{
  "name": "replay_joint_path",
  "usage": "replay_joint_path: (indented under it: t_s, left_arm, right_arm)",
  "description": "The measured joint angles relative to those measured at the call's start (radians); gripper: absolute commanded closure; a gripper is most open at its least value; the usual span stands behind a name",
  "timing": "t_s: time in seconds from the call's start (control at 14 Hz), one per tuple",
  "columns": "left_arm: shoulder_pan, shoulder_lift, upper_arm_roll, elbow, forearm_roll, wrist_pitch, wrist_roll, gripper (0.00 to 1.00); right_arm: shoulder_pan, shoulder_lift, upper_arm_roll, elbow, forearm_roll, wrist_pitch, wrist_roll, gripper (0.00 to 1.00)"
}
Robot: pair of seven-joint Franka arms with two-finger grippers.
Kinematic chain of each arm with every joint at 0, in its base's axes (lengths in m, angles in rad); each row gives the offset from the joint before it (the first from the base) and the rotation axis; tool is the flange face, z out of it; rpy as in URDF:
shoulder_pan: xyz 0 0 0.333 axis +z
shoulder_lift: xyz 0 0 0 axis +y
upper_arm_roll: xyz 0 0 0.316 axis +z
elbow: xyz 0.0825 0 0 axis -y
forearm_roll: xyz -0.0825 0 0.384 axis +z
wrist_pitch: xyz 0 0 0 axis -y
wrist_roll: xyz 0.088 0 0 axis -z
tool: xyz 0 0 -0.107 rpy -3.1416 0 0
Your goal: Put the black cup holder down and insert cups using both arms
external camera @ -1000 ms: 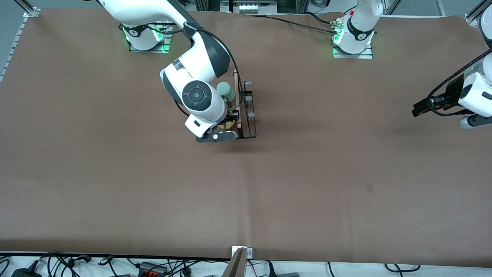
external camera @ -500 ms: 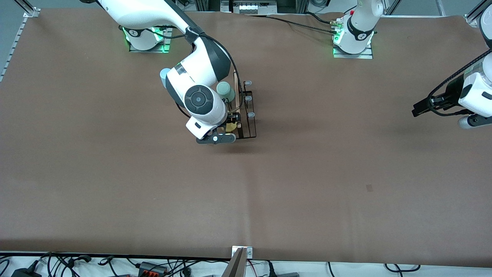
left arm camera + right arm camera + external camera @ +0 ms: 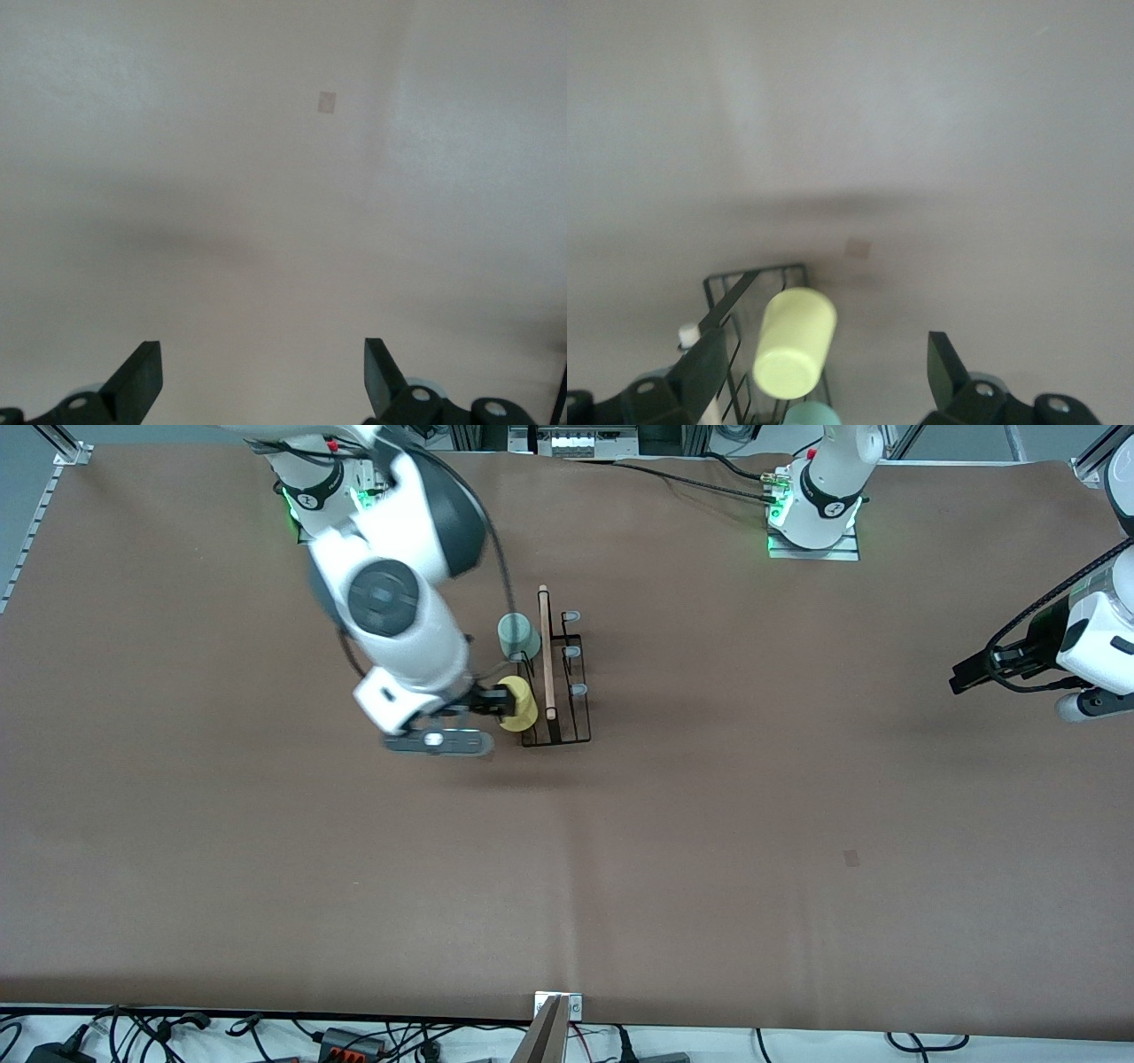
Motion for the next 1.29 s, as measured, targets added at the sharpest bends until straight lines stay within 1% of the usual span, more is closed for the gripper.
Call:
replay_joint_path:
  t_s: [0.14, 0.29, 0.5, 0.64, 1.0, 1.29]
  left_arm:
    - [0.000, 0.000, 0.000, 0.000, 0.000, 0.000, 0.000, 0.00]
    - [0.000, 0.000, 0.000, 0.000, 0.000, 0.000, 0.000, 0.00]
    - [0.000, 0.000, 0.000, 0.000, 0.000, 0.000, 0.000, 0.00]
    - [0.000, 0.000, 0.000, 0.000, 0.000, 0.000, 0.000, 0.00]
    - [0.000, 0.000, 0.000, 0.000, 0.000, 0.000, 0.000, 0.00]
    - [0.000, 0.000, 0.000, 0.000, 0.000, 0.000, 0.000, 0.00]
  right_arm:
    - [-0.025, -0.045, -0.049, 0.004, 0.000, -0.005, -0.037, 0.00]
    - [-0.063, -0.067, -0.068, 0.012, -0.001, -0.034, -0.106, 0.00]
    - [-0.144, -0.071, -0.076, 0.028, -0.001, -0.043, -0.158, 0.00]
    - [-0.217, -0.073, -0.077, 0.033, -0.001, -0.043, -0.197, 0.00]
    - [-0.414, -0.132, -0.082, 0.033, 0.000, -0.067, -0.475, 0.00]
    - [-0.439, -0.172, -0.155, 0.024, 0.022, -0.133, -0.633, 0.00]
